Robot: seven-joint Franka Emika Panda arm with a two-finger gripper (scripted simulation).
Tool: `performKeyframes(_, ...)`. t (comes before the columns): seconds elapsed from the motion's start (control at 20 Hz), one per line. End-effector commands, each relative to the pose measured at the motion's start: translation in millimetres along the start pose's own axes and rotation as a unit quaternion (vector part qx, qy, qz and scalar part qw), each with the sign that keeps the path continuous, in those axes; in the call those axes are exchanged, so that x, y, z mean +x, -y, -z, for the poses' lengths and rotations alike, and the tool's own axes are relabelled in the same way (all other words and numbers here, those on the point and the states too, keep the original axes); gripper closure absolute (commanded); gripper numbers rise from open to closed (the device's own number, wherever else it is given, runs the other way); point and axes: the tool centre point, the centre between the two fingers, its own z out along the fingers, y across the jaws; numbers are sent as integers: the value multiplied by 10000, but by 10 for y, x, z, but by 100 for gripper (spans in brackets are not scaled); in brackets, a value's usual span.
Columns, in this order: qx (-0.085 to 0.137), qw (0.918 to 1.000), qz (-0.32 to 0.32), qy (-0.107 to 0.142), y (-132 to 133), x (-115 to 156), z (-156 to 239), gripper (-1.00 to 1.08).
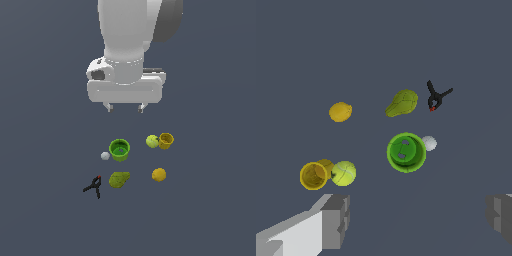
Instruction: Pick up a designated object from a clutter of objects.
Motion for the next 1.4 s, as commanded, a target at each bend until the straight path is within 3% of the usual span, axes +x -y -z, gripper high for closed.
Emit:
performKeyframes(0.0, 0, 10000, 0, 0, 0, 0, 0, -92)
performKeyframes(0.45, 34, 10000, -54, -6, -218, -2, 10, -92)
performKeyframes(0.8, 36, 10000, -74, -4, -233, 22, -10, -92)
performKeyframes(1.35, 48, 9994, -333, 25, -381, 346, -307, -92)
